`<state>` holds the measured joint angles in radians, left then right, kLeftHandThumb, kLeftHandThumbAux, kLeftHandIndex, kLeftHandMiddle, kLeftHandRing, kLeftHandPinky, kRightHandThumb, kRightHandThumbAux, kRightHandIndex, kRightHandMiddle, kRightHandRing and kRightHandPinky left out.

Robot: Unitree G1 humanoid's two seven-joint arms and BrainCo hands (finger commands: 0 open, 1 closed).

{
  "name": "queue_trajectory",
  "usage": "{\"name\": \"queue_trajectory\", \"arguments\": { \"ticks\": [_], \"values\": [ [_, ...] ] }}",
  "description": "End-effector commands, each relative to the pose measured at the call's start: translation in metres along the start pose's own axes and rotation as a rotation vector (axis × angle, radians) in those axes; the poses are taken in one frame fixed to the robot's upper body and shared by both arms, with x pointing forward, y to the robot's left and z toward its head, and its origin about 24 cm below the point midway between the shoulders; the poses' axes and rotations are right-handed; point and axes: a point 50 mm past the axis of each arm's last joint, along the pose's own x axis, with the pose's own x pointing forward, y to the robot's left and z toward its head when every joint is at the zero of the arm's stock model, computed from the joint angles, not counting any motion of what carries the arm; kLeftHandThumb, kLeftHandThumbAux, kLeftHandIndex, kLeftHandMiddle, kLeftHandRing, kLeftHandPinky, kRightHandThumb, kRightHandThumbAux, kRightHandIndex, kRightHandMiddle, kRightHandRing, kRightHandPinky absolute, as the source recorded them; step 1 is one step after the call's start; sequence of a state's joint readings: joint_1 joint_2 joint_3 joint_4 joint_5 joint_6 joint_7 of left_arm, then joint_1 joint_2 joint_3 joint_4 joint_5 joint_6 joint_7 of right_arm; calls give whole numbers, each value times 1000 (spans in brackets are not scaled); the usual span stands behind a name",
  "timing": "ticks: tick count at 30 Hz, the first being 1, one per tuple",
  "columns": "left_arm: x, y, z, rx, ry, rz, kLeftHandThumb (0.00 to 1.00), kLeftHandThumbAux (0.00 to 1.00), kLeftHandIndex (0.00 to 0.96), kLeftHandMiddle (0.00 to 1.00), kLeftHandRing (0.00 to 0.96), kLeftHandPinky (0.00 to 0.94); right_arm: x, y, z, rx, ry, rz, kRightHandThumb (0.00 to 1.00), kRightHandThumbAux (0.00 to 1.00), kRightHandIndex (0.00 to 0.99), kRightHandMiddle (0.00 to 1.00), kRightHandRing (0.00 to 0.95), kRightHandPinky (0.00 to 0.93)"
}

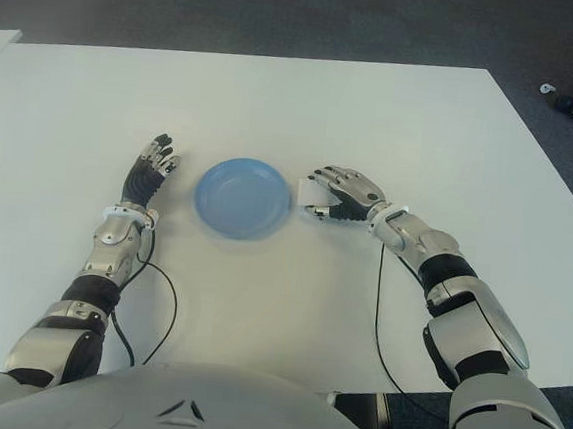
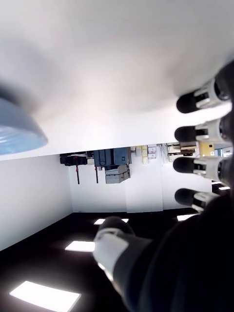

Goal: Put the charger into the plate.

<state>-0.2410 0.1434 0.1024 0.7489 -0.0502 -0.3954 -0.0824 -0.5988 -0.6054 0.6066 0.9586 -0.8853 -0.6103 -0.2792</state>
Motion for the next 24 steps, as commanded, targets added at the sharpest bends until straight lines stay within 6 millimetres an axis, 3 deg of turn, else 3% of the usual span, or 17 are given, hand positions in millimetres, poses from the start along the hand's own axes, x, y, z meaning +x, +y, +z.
{"name": "queue_trajectory", "arguments": {
  "ticks": [1,24],
  "values": [
    [-11,-8,-22,-14,115,-26,0,561,25,65,41,33,2,9,1,-18,7,52,340,83,0,0,0,0],
    [-11,-10,-18,-23,100,-44,0,556,46,49,28,34,6,-5,-3,-96,-23,62,346,81,0,0,0,0]
  ]
}}
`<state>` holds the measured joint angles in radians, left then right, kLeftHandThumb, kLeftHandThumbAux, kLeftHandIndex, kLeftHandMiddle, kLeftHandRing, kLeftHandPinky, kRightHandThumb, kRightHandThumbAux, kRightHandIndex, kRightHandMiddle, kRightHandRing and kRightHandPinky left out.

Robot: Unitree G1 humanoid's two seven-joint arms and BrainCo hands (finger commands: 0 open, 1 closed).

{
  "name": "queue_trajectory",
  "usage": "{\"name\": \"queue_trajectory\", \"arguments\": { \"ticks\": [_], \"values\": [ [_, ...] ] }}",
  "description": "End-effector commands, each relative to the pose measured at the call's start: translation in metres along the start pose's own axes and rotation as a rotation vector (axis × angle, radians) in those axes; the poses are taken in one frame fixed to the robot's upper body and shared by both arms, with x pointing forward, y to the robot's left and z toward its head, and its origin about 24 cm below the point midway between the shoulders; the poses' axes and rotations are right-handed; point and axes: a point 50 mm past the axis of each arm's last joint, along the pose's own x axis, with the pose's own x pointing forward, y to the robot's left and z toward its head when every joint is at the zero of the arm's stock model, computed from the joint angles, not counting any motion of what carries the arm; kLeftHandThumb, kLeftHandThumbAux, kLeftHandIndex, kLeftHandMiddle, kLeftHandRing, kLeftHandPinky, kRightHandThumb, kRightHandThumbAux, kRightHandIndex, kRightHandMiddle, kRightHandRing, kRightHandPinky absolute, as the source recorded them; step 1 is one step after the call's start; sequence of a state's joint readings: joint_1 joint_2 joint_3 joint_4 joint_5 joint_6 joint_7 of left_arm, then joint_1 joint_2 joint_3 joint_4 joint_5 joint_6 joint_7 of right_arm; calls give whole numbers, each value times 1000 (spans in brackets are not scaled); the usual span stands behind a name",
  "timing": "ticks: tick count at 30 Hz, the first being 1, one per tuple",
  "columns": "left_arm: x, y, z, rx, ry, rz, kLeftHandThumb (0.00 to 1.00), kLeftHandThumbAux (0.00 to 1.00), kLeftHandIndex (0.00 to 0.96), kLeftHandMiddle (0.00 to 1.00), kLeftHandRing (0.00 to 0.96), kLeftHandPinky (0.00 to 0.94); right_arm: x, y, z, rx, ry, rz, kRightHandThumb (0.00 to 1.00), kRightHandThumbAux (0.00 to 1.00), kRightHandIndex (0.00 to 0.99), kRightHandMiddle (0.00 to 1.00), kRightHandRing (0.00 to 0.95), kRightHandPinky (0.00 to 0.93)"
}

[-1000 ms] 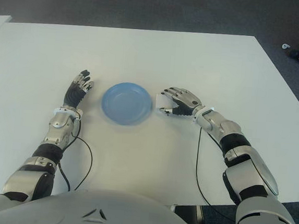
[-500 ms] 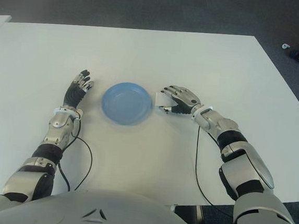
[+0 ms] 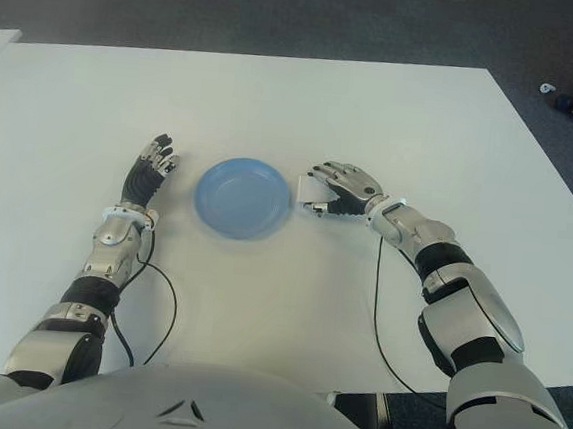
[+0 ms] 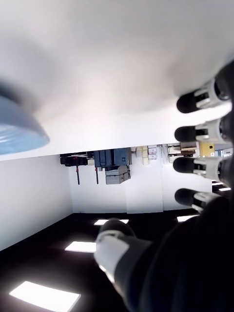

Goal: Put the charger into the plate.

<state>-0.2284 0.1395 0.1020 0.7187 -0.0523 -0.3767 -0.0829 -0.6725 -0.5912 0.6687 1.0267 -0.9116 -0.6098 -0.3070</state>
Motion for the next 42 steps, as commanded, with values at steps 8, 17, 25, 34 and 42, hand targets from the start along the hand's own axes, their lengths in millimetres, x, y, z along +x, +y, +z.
{"name": "queue_trajectory", "arguments": {
  "ticks": [8,17,25,34,42],
  "values": [
    [-10,-10,-18,-19,93,-53,0,557,59,44,27,34,-3,-2,-4,-109,-33,65,345,85,0,0,0,0],
    [-9,-12,-17,-23,89,-49,0,555,59,39,22,21,-5,-6,-7,-191,-59,90,361,78,0,0,0,0],
    [-8,-13,-17,-33,85,-43,0,553,64,48,29,31,-7,-9,-9,-219,-77,98,370,48,0,0,0,0],
    [-8,-13,-17,-39,83,-41,0,539,68,50,31,29,-10,-10,-10,-229,-94,114,361,20,0,0,0,0],
    [-8,-13,-16,-36,79,-32,0,540,65,55,32,31,-11,-9,-10,-231,-95,112,341,27,0,0,0,0]
  ]
}}
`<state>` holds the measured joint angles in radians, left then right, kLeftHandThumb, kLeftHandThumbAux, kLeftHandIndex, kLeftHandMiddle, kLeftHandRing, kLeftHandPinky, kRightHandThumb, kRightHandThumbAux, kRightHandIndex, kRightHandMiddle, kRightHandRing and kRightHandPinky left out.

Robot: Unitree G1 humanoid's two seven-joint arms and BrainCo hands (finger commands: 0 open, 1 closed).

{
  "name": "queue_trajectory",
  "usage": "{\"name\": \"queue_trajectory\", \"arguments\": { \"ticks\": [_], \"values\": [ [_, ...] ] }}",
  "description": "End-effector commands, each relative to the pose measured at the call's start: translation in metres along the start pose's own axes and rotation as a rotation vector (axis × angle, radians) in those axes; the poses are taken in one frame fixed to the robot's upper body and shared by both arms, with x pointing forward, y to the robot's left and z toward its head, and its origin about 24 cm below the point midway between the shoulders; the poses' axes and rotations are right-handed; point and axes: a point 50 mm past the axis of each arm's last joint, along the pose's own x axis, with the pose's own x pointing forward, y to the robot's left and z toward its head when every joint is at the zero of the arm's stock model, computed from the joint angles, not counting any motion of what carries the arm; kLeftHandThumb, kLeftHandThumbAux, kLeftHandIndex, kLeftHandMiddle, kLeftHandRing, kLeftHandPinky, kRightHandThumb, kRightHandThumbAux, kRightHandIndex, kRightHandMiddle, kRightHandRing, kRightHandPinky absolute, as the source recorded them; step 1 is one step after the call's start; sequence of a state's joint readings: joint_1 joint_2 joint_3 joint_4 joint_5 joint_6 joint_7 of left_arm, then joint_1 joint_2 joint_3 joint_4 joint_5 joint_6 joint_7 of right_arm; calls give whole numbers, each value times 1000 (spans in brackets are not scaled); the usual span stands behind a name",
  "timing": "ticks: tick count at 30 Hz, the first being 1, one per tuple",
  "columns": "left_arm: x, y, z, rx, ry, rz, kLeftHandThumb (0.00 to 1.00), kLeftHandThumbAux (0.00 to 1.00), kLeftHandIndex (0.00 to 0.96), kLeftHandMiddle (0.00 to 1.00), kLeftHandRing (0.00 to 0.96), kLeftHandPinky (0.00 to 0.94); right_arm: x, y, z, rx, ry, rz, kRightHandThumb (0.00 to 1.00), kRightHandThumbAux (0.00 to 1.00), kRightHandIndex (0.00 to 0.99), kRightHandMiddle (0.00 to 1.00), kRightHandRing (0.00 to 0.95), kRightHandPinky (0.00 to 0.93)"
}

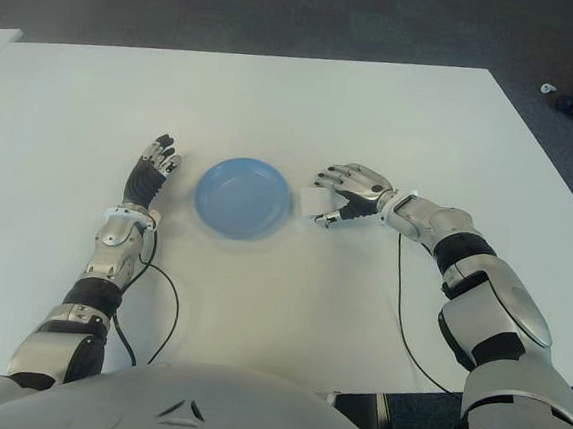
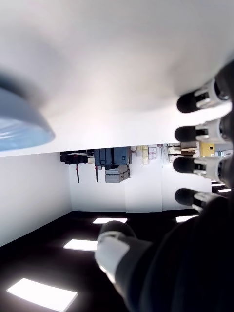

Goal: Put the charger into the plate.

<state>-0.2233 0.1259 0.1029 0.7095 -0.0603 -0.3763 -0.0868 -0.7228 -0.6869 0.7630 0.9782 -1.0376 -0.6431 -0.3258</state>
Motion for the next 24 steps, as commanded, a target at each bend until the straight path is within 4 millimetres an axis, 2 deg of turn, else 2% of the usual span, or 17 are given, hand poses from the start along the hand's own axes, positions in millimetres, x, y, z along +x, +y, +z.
{"name": "queue_trajectory", "arguments": {
  "ticks": [1,19,22,24],
  "values": [
    [-8,-9,-16,-17,82,-26,0,539,66,55,32,30,-1,1,1,-20,-21,19,340,26,0,0,0,0],
    [-8,-8,-16,-17,82,-39,0,548,60,51,29,23,-2,2,3,13,-16,-25,378,6,0,0,0,0],
    [-8,-8,-16,-18,82,-37,0,551,59,51,30,23,-2,2,3,23,-13,-64,394,32,0,0,0,8],
    [-8,-8,-16,-18,81,-35,0,552,59,52,30,24,-2,2,4,33,-15,-107,407,57,46,45,29,55]
  ]
}}
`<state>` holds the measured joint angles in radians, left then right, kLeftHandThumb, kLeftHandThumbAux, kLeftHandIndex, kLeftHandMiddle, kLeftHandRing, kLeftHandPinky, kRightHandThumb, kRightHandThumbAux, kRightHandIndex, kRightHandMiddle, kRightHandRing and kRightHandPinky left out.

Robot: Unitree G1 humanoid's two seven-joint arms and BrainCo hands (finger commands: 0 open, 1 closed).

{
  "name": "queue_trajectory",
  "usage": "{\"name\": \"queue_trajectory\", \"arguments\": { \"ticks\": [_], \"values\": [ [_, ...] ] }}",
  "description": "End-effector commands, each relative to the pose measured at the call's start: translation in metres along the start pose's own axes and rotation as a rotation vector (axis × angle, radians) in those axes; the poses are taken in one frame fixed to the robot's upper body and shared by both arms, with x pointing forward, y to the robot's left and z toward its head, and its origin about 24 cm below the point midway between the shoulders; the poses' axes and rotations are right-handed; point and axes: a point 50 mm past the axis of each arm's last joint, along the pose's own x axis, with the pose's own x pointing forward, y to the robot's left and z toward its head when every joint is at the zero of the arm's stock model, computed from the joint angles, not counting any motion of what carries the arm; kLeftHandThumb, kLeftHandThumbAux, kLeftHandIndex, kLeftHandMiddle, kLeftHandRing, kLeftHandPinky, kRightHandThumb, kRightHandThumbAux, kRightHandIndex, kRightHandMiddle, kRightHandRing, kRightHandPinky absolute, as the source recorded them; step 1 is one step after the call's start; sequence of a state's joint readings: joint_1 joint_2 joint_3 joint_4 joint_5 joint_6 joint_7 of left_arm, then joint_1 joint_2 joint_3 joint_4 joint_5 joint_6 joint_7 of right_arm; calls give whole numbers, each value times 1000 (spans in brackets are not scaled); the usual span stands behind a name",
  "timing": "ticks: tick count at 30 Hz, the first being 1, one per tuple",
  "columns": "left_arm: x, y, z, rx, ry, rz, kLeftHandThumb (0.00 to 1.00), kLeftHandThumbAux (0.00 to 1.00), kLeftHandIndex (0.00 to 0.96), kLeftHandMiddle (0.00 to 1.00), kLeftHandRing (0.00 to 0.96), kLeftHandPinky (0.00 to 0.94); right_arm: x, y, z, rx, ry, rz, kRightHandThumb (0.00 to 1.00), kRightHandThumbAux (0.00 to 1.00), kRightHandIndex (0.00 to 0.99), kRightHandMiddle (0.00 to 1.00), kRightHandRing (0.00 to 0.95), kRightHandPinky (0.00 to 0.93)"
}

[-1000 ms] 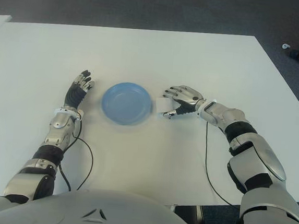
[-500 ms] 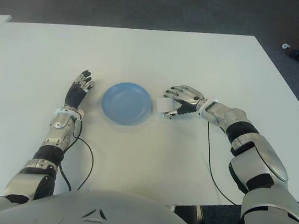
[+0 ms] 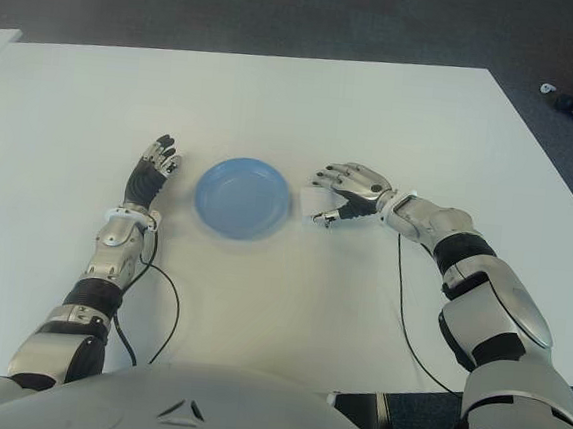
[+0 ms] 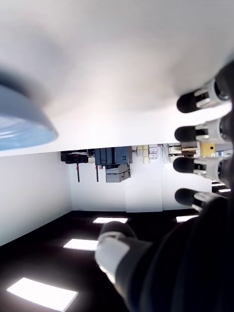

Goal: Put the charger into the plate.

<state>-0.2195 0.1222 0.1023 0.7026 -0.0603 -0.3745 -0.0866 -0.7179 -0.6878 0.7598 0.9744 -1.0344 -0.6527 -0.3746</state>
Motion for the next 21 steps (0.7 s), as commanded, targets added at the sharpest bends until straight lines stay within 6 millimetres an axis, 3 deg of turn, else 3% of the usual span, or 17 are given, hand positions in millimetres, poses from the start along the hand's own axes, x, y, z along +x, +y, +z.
{"name": "queue_trajectory", "arguments": {
  "ticks": [1,3,5,7,8,11,16,21],
  "values": [
    [-8,-7,-16,-15,82,-33,0,552,60,52,30,25,-2,3,3,29,-7,-76,424,75,102,116,98,126],
    [-7,-7,-15,-13,81,-31,0,551,62,52,31,26,-3,2,5,44,-8,-150,452,104,174,219,206,230],
    [-7,-8,-15,-12,81,-30,0,551,64,52,31,26,-3,1,6,60,-6,-219,552,251,326,448,425,445],
    [-8,-8,-15,-12,81,-31,0,551,65,51,30,26,-4,1,8,78,-6,-275,603,327,414,549,514,530],
    [-8,-8,-15,-12,80,-31,0,551,65,51,30,27,-4,1,9,86,-6,-300,647,460,423,599,570,582],
    [-7,-8,-15,-13,78,-31,0,551,67,54,33,30,-5,1,12,85,-4,-378,702,621,434,685,673,690],
    [-7,-8,-14,-15,74,-24,0,542,74,62,37,24,-6,2,15,53,7,-488,731,691,440,790,793,832],
    [-8,-8,-13,-17,69,-24,0,540,79,70,40,19,-5,3,17,27,8,-531,740,704,441,847,847,879]
  ]
}}
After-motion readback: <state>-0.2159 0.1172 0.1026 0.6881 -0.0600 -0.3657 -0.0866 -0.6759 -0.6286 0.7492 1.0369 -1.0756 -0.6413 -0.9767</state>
